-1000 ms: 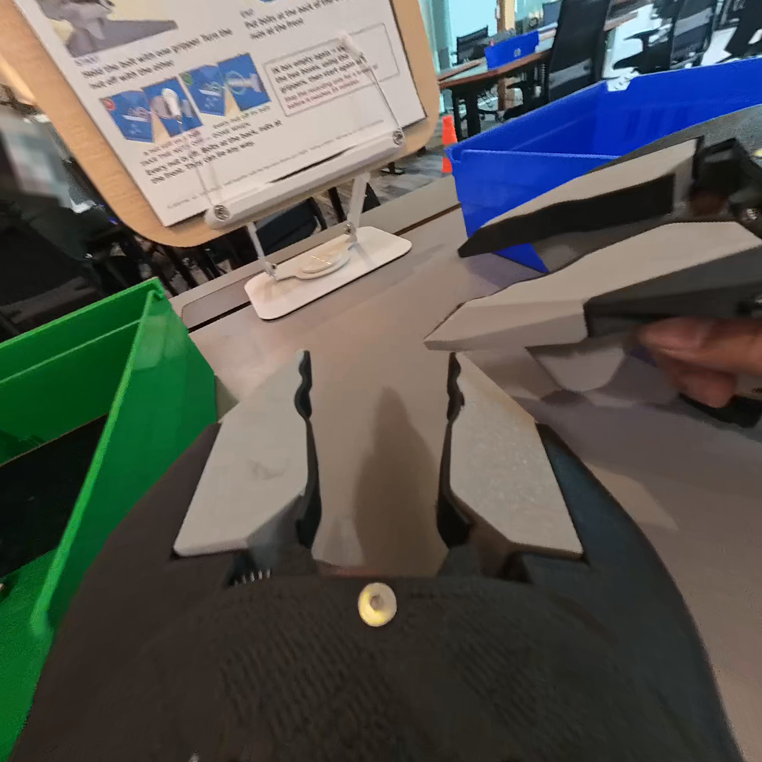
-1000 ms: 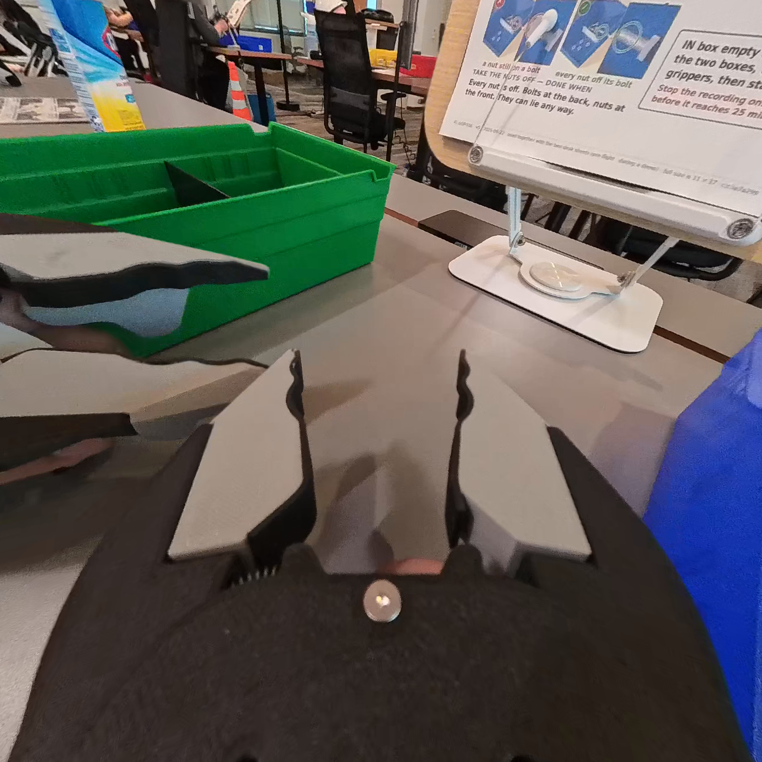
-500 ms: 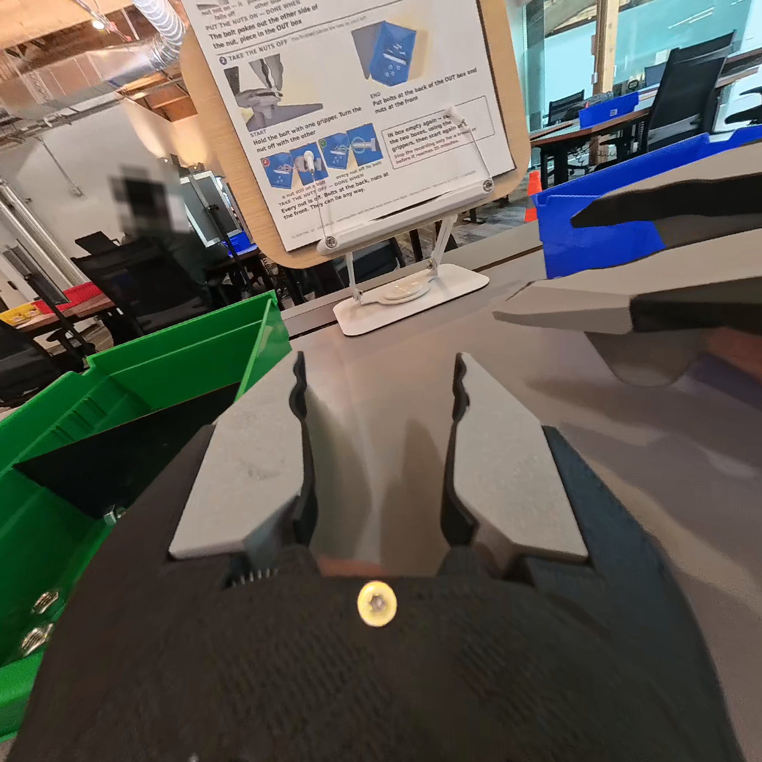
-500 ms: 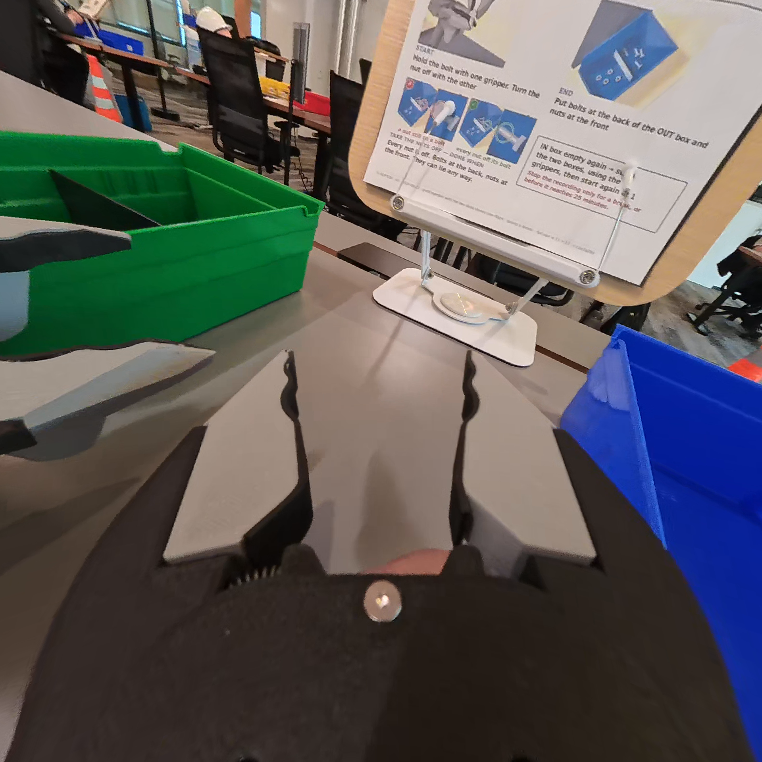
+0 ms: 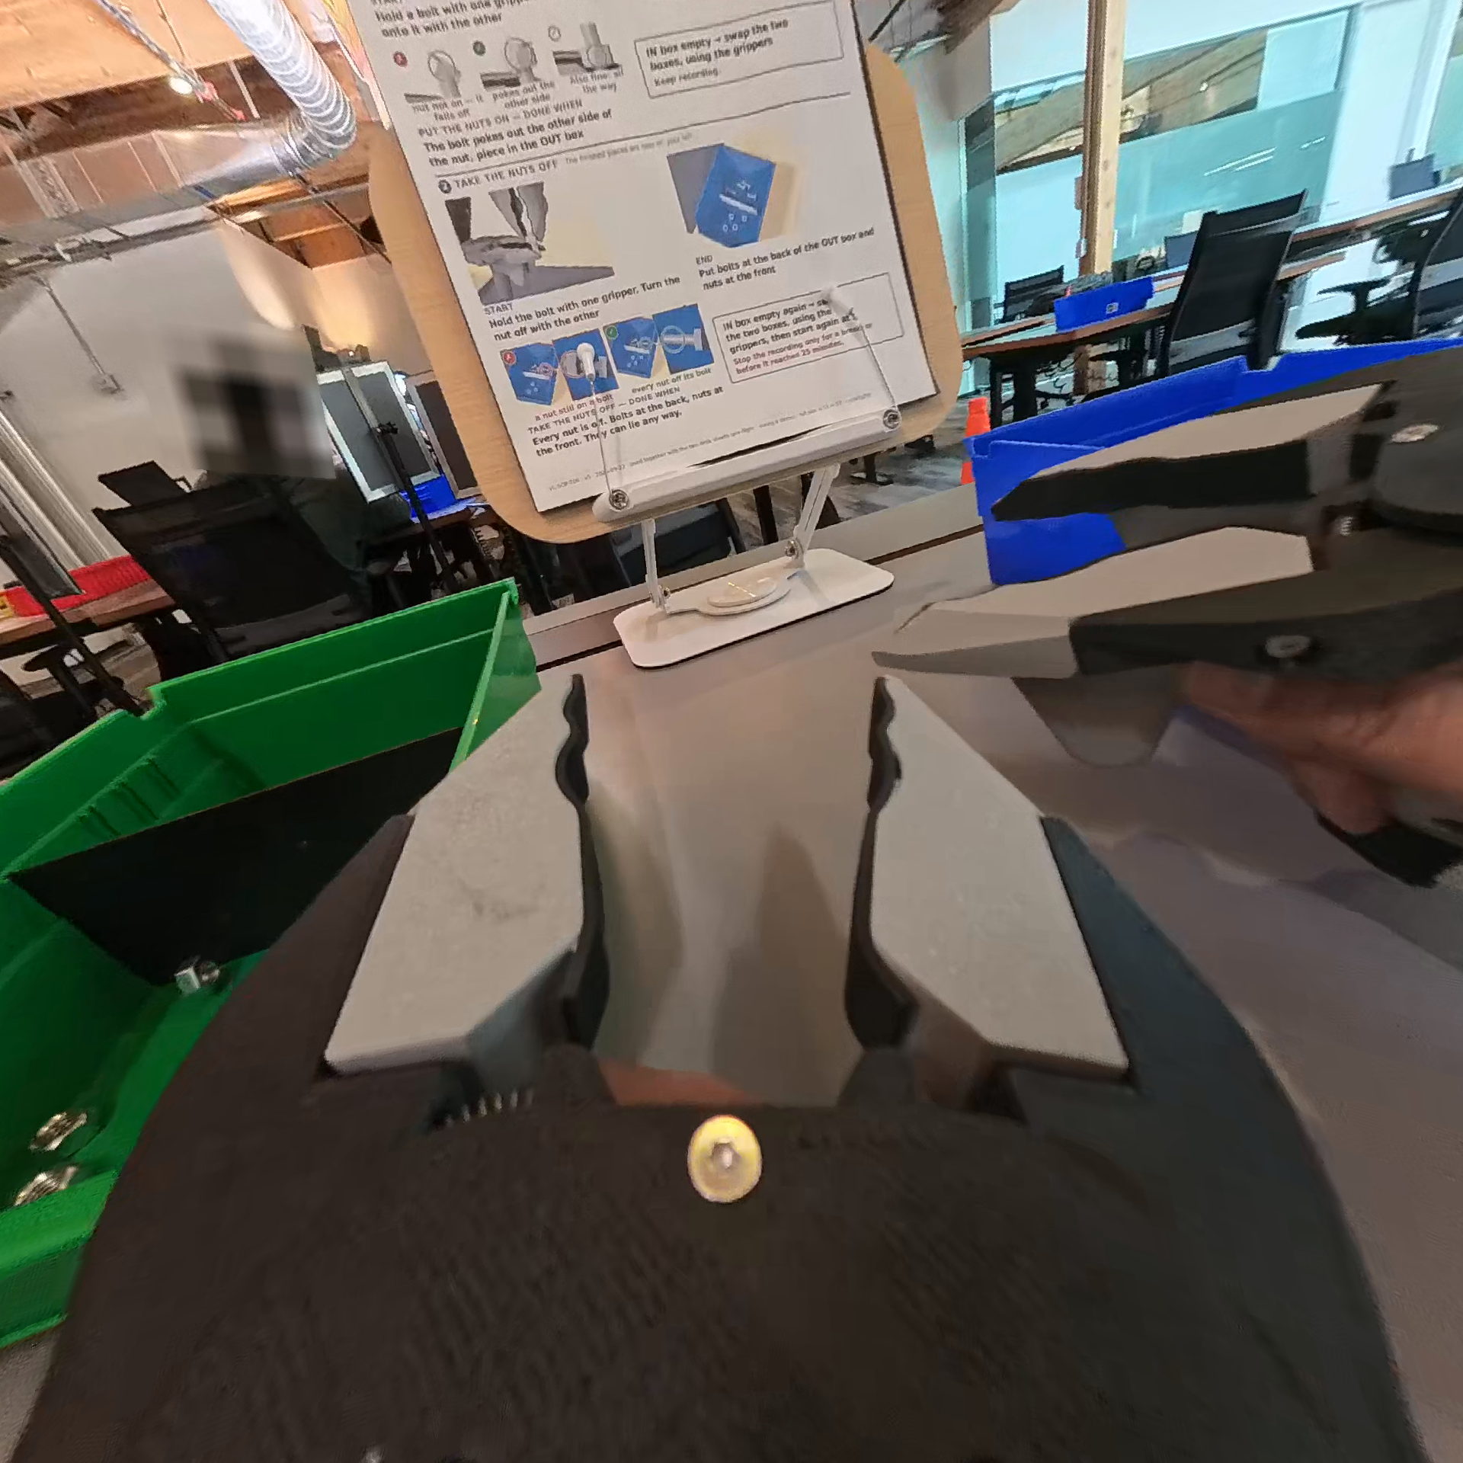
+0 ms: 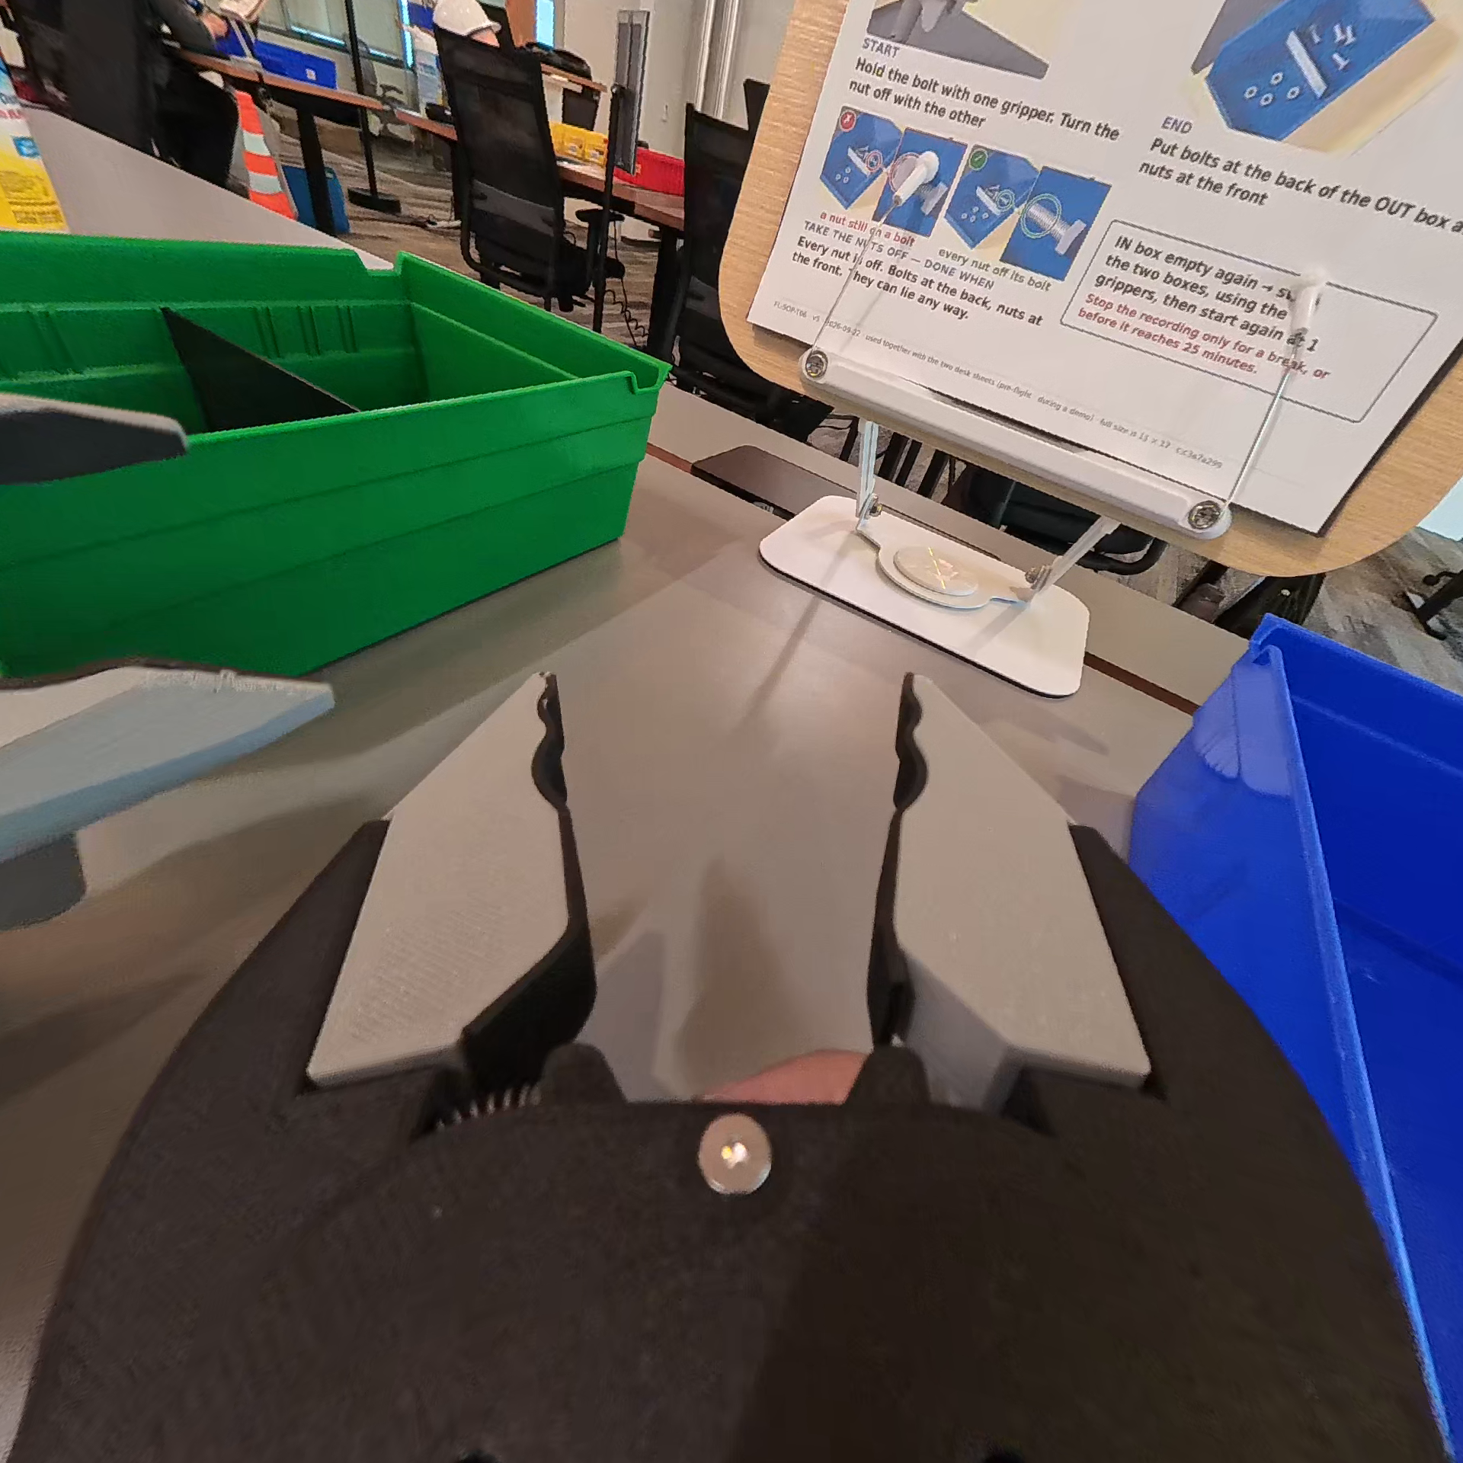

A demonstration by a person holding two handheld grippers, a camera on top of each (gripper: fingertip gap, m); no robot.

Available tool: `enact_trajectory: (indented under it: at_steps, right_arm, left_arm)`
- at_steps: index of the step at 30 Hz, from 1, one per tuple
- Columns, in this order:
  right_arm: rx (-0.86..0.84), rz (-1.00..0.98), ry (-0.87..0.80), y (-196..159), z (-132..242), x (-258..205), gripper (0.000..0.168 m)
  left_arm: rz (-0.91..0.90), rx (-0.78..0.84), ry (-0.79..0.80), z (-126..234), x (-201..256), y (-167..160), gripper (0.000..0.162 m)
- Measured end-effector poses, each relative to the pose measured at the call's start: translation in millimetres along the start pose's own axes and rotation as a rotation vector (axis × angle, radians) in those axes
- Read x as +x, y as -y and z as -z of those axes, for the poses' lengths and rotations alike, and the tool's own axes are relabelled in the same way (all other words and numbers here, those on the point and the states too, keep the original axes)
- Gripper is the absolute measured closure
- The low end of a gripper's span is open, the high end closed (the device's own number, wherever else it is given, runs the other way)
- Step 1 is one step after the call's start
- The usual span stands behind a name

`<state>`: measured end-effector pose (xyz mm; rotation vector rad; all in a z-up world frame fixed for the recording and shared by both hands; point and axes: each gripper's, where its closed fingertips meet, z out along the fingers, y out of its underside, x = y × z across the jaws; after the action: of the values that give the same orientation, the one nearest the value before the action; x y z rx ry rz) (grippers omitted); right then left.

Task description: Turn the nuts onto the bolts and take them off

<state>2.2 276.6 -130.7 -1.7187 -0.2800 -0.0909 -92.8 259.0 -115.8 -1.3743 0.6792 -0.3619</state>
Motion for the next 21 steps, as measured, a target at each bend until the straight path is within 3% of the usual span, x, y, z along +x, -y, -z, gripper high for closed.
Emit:
enact_trajectory:
  at_steps: [6,13,16,21]
  right_arm:
    - [0.012,0.003,0.004,3,3,1,0.086]
    - [0.014,-0.021,0.037,4,3,-1,0.087]
    - [0.007,-0.017,0.051,2,2,-5,0.087]
    - [0.008,-0.008,0.074,0,1,-11,0.091]
  left_arm:
    - [0.060,0.012,-0.040,12,0,7,0.093]
    - [0.100,0.054,-0.071,42,-55,69,0.094]
    - [0.136,-0.034,-0.073,50,-89,62,0.093]
    - [0.091,-0.228,0.043,39,-163,18,0.101]
